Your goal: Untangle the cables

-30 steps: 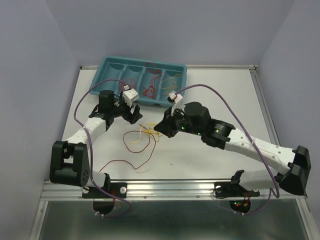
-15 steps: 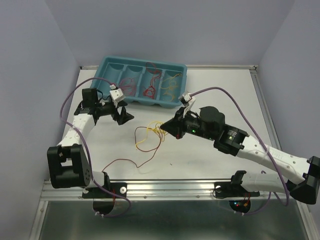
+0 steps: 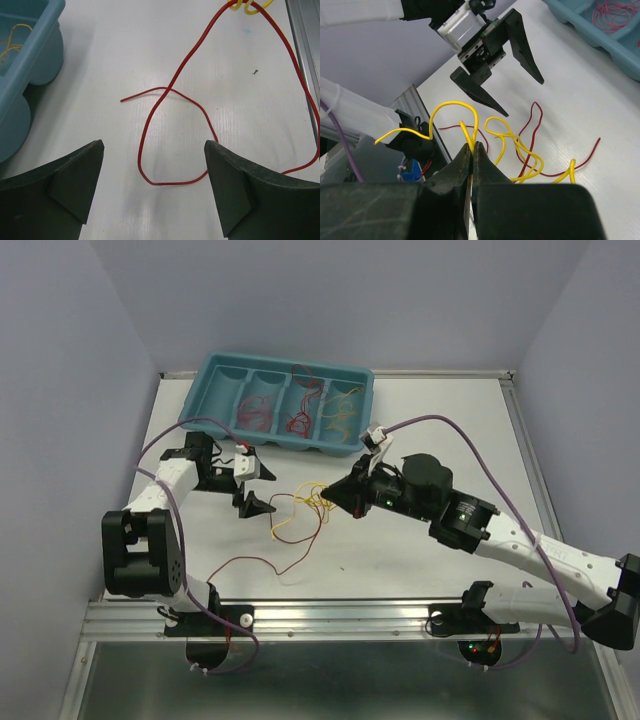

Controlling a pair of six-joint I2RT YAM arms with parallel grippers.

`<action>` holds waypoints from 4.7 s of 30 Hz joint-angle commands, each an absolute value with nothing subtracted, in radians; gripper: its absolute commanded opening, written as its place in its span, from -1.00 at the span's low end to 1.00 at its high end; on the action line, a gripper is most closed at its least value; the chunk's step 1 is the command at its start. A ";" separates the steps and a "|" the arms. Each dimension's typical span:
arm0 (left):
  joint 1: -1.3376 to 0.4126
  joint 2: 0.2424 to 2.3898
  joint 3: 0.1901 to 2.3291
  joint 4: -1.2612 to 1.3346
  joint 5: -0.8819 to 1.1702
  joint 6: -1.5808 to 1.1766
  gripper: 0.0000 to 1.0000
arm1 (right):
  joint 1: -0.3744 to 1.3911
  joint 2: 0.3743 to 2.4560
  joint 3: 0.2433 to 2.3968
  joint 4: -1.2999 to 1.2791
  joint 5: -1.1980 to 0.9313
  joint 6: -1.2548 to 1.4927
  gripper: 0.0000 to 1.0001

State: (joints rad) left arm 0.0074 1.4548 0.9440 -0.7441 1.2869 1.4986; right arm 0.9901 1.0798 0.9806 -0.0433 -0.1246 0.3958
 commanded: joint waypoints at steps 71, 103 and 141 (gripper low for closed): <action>-0.282 1.341 0.769 0.048 0.739 0.666 -1.00 | 0.671 1.727 1.643 0.005 0.310 0.425 -0.99; -0.282 1.336 0.773 0.044 0.726 0.655 -1.00 | 0.560 2.517 2.269 -0.604 0.445 0.465 -0.99; -0.278 1.138 0.853 0.023 0.623 0.467 -1.00 | 0.621 1.410 1.095 -0.097 0.137 0.457 0.50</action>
